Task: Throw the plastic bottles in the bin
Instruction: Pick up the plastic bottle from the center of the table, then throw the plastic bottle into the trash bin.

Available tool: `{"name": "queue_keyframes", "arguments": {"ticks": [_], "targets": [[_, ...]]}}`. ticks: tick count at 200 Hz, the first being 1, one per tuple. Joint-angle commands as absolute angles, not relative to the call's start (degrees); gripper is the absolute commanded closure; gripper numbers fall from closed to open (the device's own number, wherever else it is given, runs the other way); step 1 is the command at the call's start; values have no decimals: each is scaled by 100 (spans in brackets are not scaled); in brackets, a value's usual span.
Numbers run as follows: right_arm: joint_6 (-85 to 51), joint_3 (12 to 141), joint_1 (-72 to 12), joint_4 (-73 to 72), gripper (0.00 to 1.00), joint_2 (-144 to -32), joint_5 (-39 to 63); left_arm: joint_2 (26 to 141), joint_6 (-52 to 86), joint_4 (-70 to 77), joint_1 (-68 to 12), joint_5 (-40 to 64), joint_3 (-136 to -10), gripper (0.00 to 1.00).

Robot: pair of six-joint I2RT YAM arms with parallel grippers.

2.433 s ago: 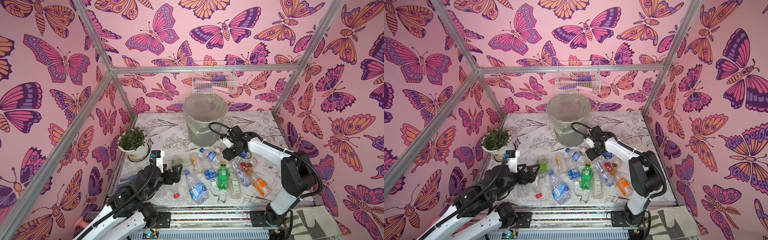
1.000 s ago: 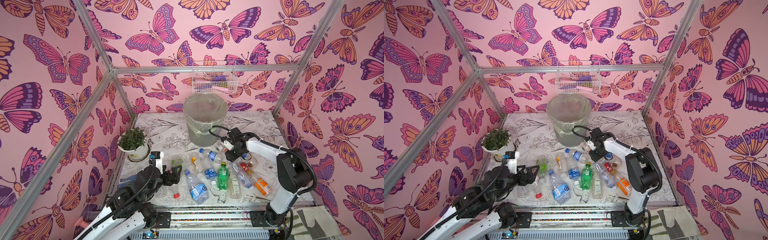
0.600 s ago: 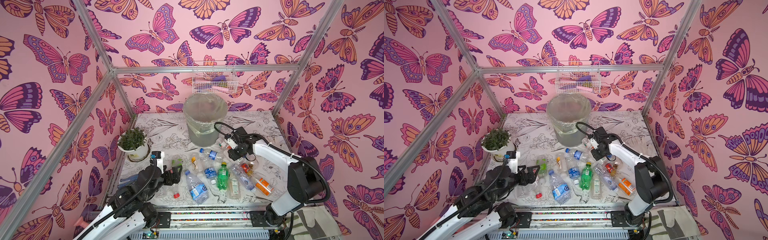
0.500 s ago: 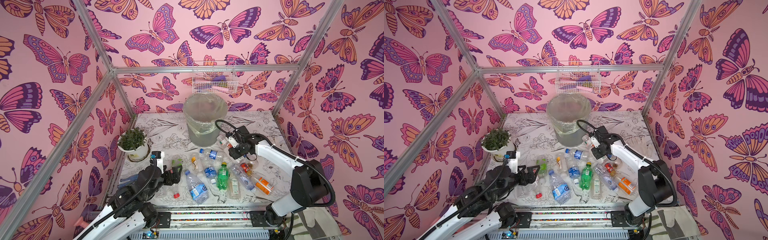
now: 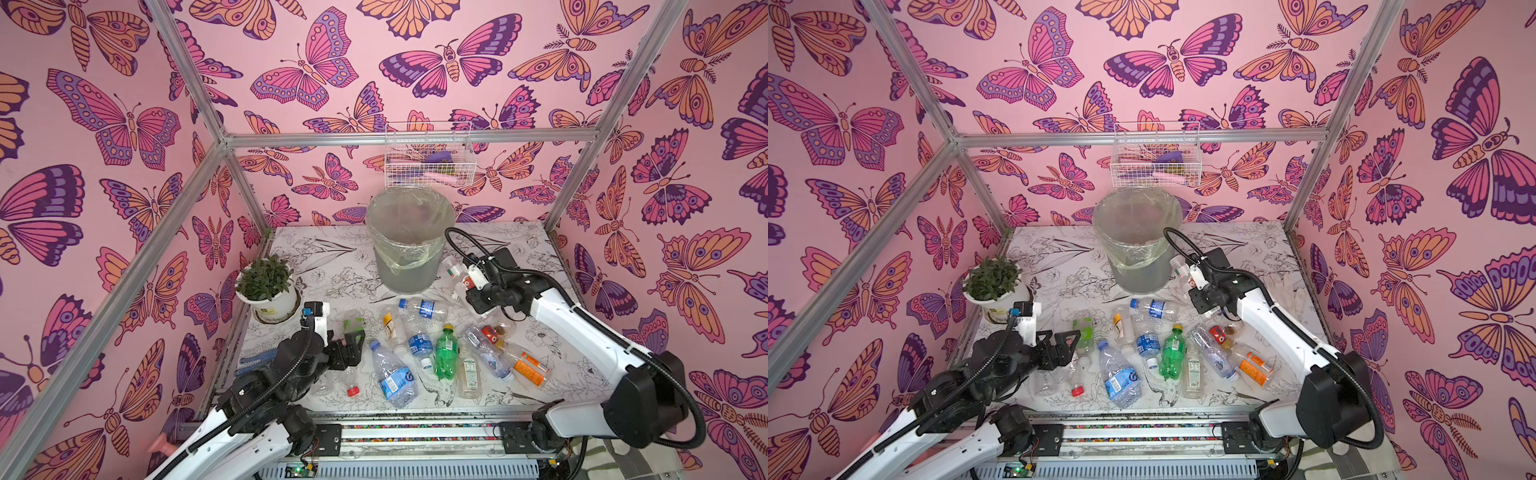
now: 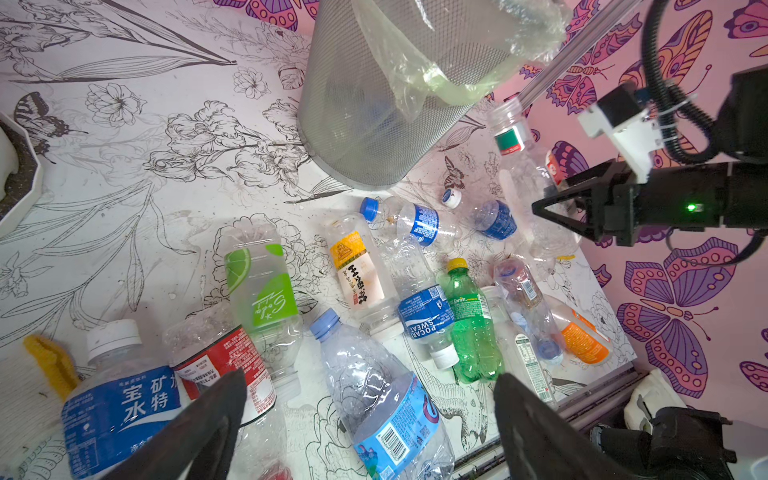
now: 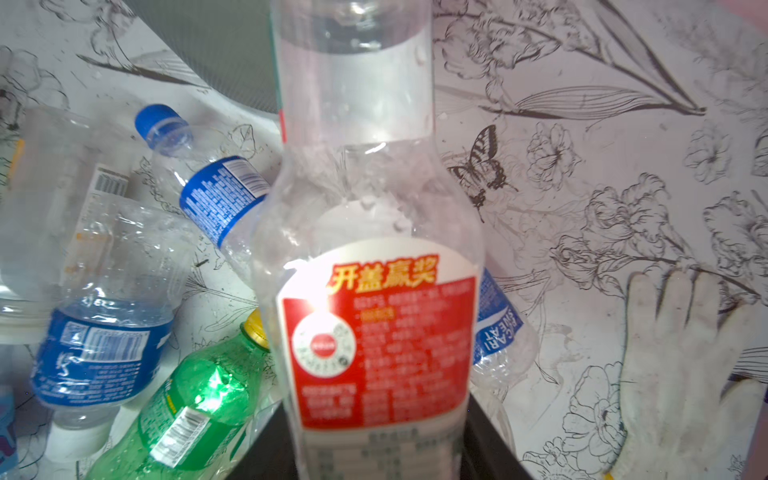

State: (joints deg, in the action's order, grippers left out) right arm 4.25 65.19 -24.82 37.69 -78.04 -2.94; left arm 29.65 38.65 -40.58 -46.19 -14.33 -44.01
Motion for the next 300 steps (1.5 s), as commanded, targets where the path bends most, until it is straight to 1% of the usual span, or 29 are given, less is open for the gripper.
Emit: {"name": "queue_keyframes", "arguments": {"ticks": [1,20,54,76,97,122,155,215,251,300], "targets": [[269,6694,-2439,3964,61,-7437,-240,3011,3876,-4083,-4660,-1345,-4555,5],[225,6692,-2435,3913,62,-7135,-70,3041,3881,-4058,-4658,-1345,-4566,5],[82,6792,-2435,3994,67,-6609,81,3126,3851,-4014,-4658,-1327,-4614,5],[11,6967,-2435,4136,70,-6350,384,3189,3837,-3964,-4665,-1318,-4641,5],[-86,7155,-2435,4236,77,-6226,694,3259,3827,-3889,-4667,-1296,-4667,5],[-206,7430,-2435,4332,92,-6166,1091,3329,3808,-3813,-4689,-1274,-4700,5],[-327,7841,-2435,4438,100,-6169,1298,3377,3798,-3774,-4702,-1261,-4712,6],[-570,8684,-2435,4406,100,-6288,1484,3418,3797,-3719,-4729,-1267,-4715,5],[-735,9275,-2439,4348,100,-6557,1688,3497,3788,-3639,-4746,-1232,-4716,6],[-1059,9973,-2435,3979,100,-6997,1726,3577,3797,-3564,-4773,-1213,-4667,6]]}}
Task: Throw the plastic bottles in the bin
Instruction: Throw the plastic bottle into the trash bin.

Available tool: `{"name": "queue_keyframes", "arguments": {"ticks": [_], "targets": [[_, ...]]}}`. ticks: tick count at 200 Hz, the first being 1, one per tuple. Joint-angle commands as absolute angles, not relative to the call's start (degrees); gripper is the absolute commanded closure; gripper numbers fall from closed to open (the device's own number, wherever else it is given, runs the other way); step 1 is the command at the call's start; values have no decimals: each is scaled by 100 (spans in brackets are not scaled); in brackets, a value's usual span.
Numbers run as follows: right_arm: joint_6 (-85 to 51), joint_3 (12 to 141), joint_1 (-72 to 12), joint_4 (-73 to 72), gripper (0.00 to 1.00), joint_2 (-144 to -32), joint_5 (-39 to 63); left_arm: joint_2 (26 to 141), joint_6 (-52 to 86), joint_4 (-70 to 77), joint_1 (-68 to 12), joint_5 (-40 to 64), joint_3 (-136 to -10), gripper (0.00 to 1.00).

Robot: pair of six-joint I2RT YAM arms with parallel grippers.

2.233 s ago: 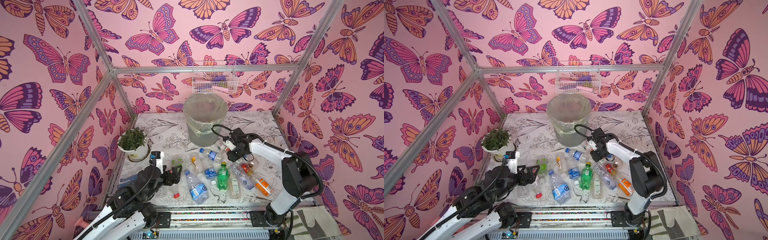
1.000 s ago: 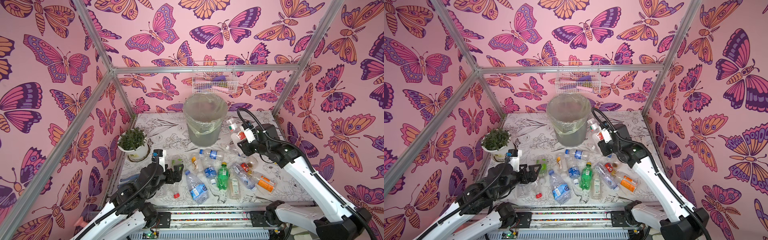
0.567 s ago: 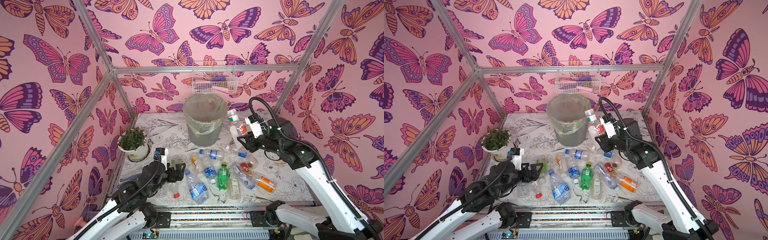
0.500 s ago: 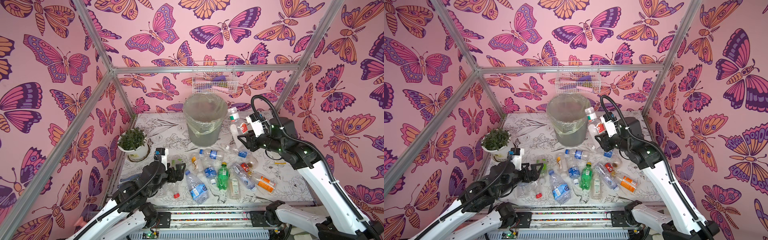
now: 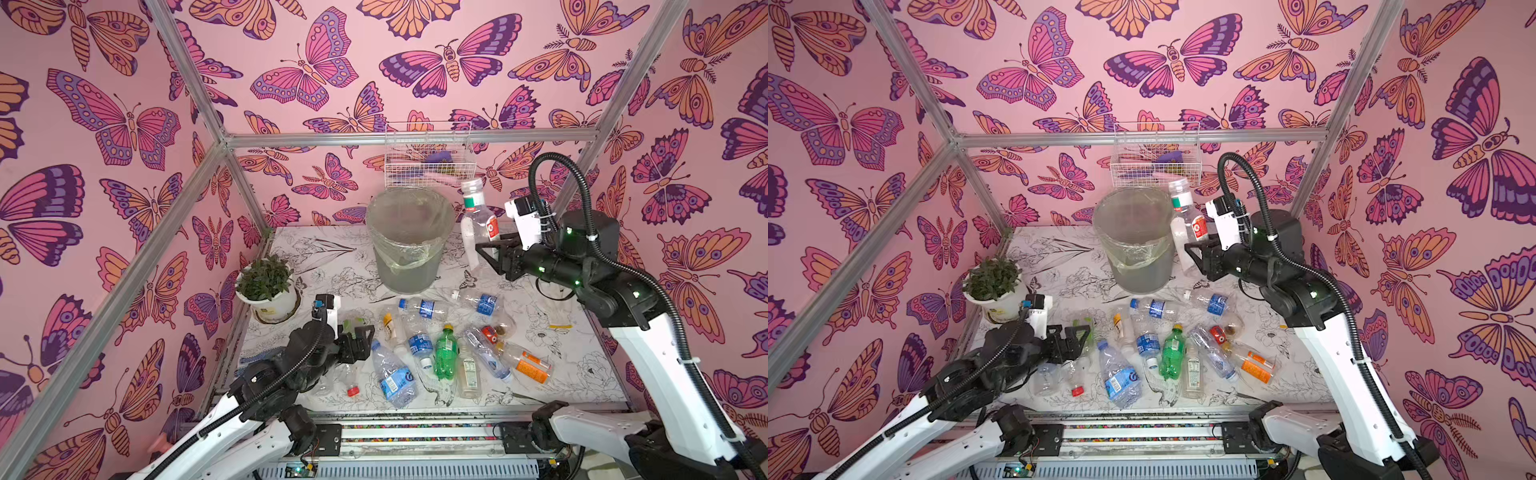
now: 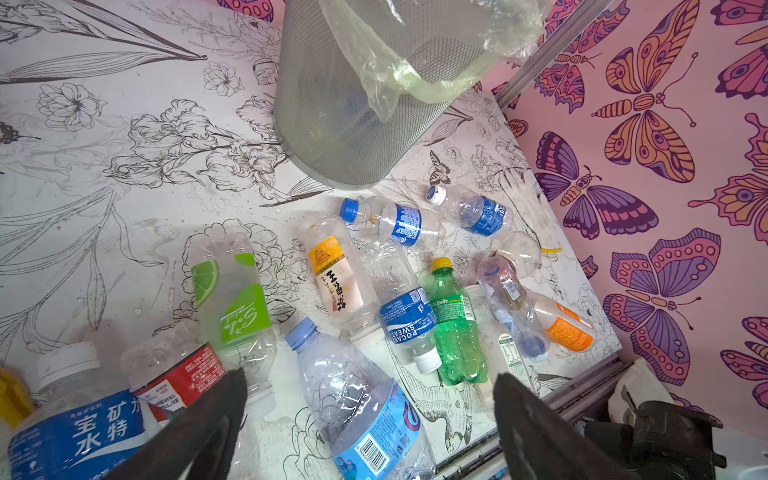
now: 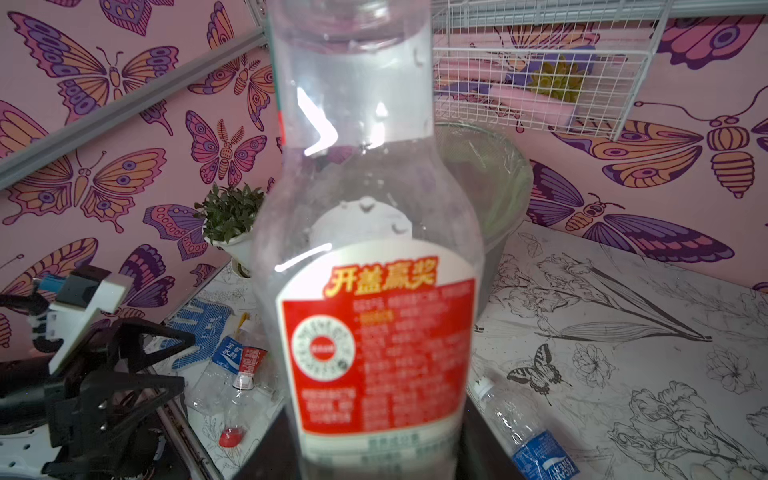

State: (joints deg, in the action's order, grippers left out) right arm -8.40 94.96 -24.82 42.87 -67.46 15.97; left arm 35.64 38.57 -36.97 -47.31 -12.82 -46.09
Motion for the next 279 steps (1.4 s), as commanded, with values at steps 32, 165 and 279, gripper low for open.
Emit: {"name": "queue_keyframes", "arguments": {"ticks": [32,165,279], "targets": [[-1176,10582,-2435,3911,100,-7450,1708,3604,3839,-3520,-4800,-1204,-4623,5],[-1368,13501,-2528,4548,100,-9736,1608,3541,4006,-3488,-4922,-1151,-4389,5],[-975,14070,-2733,5233,1,-10998,997,3296,4053,-3532,-4974,-1203,-4367,6]]}}
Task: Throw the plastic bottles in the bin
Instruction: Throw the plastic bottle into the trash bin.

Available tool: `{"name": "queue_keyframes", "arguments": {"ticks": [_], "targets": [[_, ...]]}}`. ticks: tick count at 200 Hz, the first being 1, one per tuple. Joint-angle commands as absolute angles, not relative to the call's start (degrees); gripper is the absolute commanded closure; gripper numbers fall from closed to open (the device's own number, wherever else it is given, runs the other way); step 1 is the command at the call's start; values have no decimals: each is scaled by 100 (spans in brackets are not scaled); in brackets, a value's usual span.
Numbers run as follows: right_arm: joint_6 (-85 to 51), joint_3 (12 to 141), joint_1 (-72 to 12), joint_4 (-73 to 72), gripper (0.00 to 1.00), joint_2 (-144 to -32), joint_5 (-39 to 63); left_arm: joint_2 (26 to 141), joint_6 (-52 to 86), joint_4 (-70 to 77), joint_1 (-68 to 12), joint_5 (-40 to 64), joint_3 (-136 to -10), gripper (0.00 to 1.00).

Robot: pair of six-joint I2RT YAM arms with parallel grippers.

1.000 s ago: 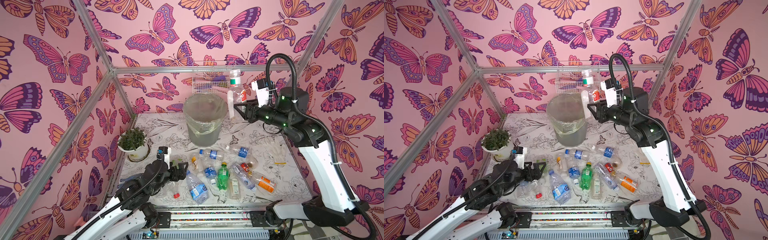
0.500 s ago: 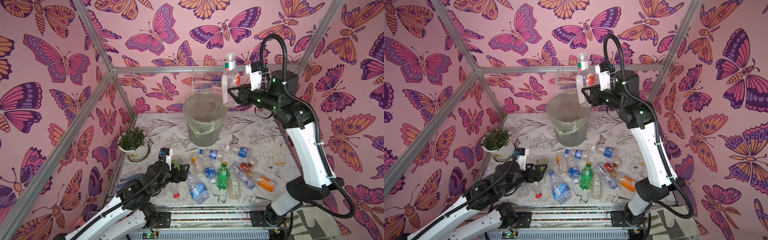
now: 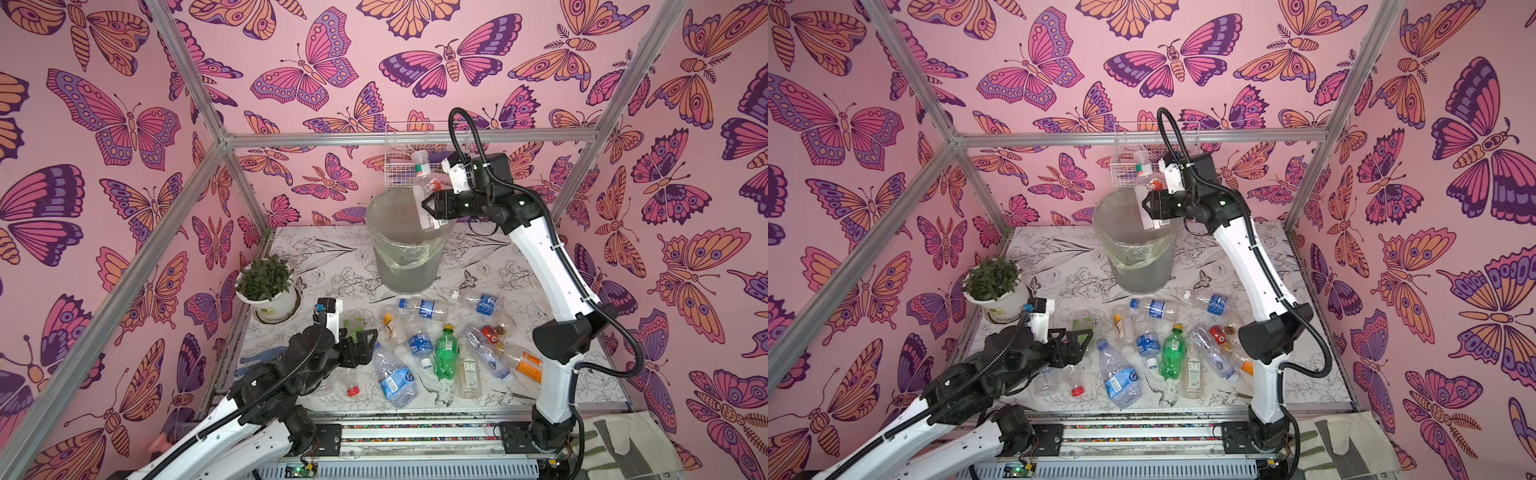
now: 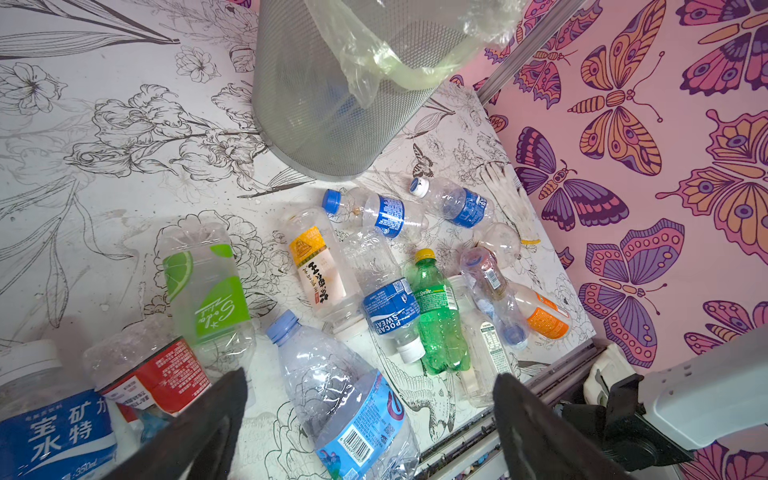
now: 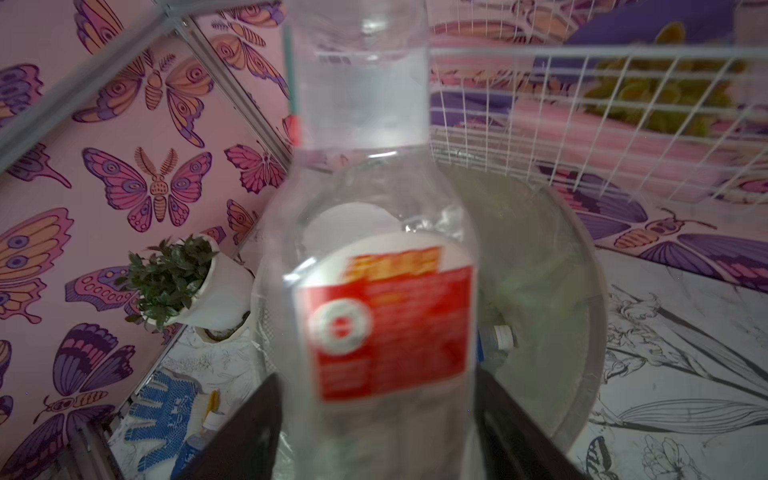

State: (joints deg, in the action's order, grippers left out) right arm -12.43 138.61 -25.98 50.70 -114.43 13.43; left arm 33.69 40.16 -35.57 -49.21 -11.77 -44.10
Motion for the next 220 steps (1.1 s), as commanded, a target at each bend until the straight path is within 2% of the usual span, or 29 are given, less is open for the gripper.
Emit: {"name": "queue_keyframes", "arguments": {"ticks": [1,58,121,166,220], "targets": [[-966,14053,-2742,5209,1,-10970,978,3296,4053,-3528,-4974,-1204,-4372,6],[-813,13116,-2843,4687,1,-9804,728,3484,3984,-3534,-5018,-1250,-4509,6],[-943,11424,-2840,4379,1,-8455,375,3878,3934,-3527,-5394,-1543,-4688,6],[-1427,10273,-2839,4262,1,-7702,119,4631,3870,-3439,-5919,-1826,-4925,6],[-1943,9341,-2828,4516,1,-7152,-533,5756,3711,-3123,-6343,-1673,-5361,6]]}}
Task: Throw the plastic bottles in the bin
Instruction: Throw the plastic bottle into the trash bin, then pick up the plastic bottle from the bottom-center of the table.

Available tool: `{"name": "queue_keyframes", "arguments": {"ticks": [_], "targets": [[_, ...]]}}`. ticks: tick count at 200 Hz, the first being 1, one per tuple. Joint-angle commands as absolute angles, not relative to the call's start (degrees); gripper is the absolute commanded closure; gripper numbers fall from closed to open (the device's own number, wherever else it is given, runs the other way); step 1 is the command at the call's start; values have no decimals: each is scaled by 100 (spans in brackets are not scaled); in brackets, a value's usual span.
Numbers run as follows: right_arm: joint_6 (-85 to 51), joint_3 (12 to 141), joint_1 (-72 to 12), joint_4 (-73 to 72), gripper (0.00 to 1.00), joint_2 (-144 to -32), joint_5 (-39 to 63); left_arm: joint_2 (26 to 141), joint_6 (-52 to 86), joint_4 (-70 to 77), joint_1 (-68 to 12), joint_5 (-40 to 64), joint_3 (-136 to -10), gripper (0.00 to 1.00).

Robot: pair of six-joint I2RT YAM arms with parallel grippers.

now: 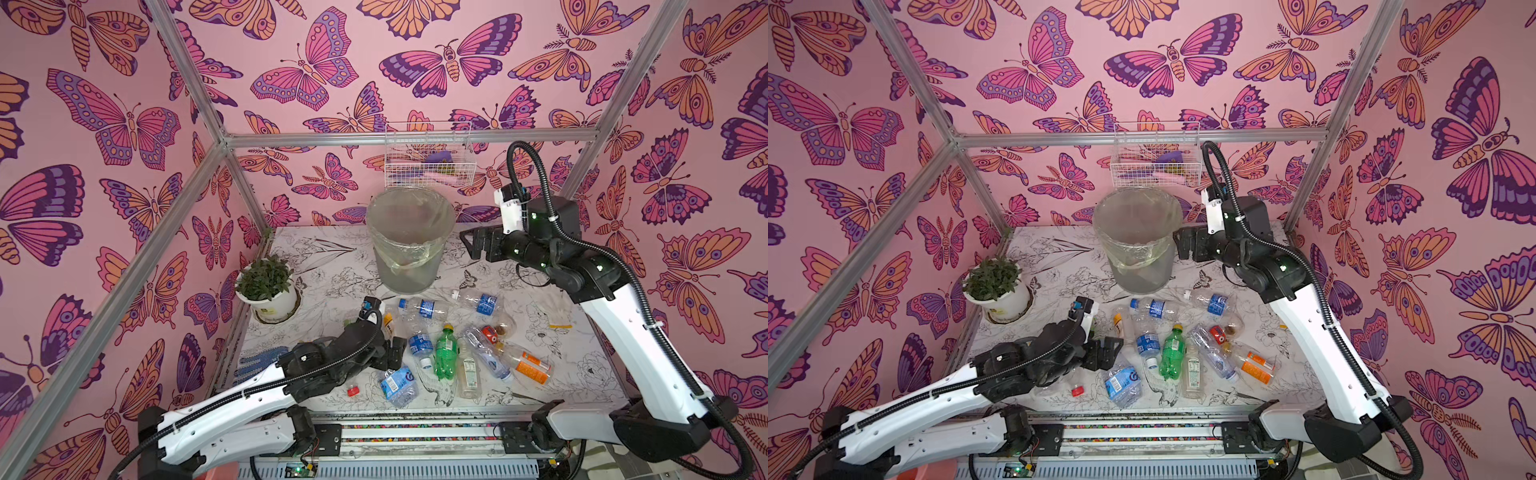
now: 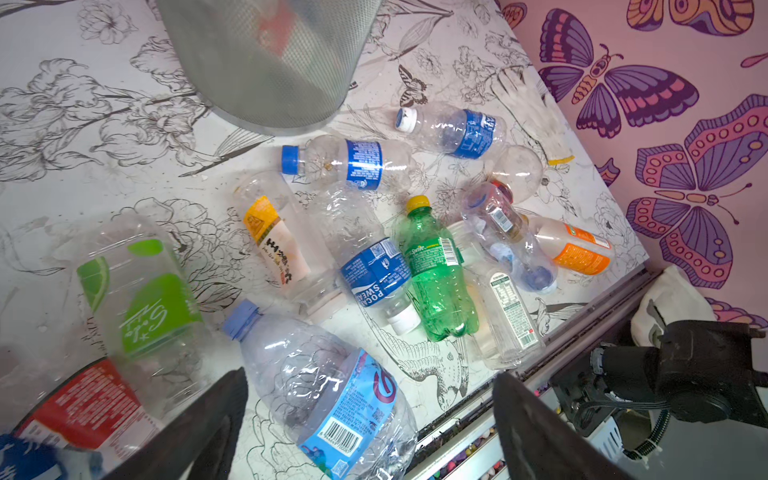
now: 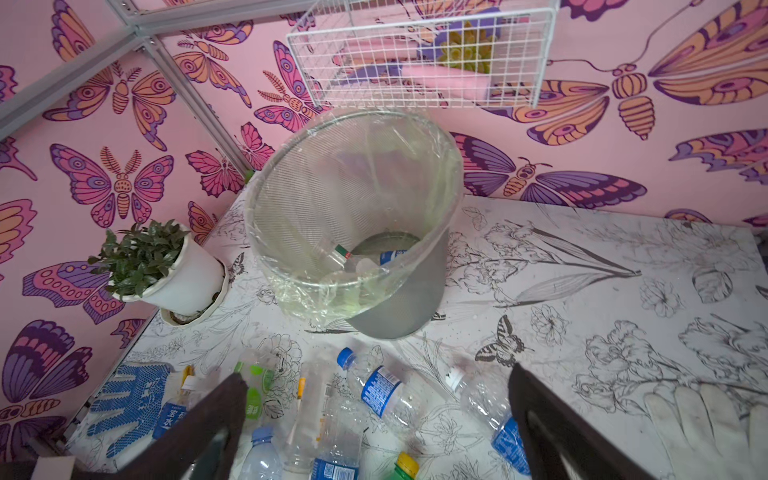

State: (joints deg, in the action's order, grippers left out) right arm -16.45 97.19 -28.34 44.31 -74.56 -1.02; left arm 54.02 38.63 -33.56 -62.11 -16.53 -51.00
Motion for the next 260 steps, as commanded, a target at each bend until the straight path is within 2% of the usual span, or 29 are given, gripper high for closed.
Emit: {"name": "queue_keyframes", "arguments": {"ticks": [1,77,125,206,260], "targets": [[-1951,9324,-2825,4508,1,-7135,-543,5779,3714,-3122,-6353,-1658,-5370,6],[-2516,7709,-2617,4447,1,-6001,-1093,7477,3756,-2916,-6732,-996,-6261,7],[-2843,6914,-2248,4586,1,-5416,-1080,8447,3857,-2926,-7078,-565,-6775,10],[-3045,6249,-1969,4725,1,-5019,-852,9602,4276,-2966,-7225,-58,-7350,12],[-3223,5894,-1947,4689,1,-4827,-854,10354,4520,-3336,-7313,-105,-7952,16]]}}
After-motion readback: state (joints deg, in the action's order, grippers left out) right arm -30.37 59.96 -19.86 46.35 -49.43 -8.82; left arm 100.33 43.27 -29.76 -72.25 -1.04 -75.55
